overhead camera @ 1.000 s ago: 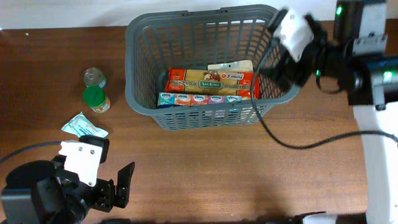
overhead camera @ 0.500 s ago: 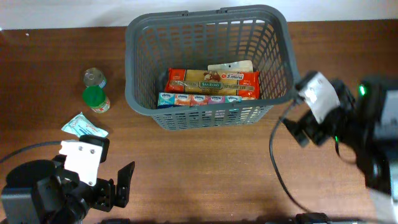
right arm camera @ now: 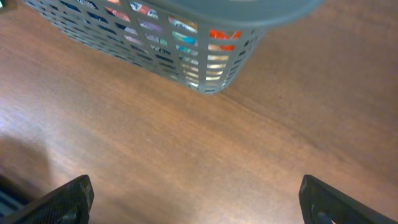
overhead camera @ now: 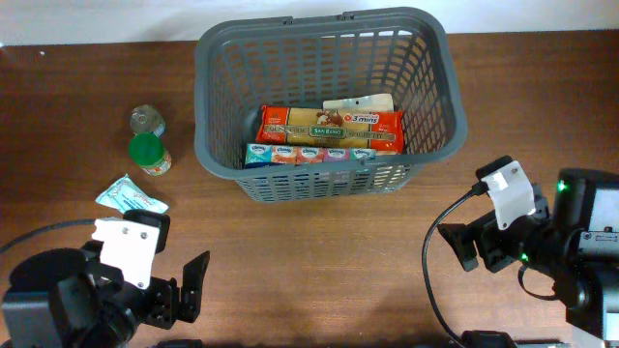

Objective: Pack container

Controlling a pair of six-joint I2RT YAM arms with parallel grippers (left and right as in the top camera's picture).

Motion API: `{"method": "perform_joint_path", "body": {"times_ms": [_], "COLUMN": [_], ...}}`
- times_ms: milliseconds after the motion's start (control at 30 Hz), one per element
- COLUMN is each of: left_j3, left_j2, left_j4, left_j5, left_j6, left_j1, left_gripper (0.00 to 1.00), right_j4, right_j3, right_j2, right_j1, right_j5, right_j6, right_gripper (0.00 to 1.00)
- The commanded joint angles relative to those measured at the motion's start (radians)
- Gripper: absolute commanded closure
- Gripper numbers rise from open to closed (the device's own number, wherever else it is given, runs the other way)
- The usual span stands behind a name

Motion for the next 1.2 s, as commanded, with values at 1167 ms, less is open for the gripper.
{"method": "perform_joint_path", "body": {"times_ms": [1167], "left_j3": [-0.001], "left_j2": [0.001], "left_j4": [0.0], "left_j5": [0.015], "left_j6": [0.006], "left_j1": [0.002], "left_gripper": [0.01], "right_j4": [-0.01], "right_j3": [-0.134], "right_j2": [-0.298], "right_j1": [-0.014], "right_j5": [-0.015], "right_j6": [0.181], "right_gripper": [0.01]}}
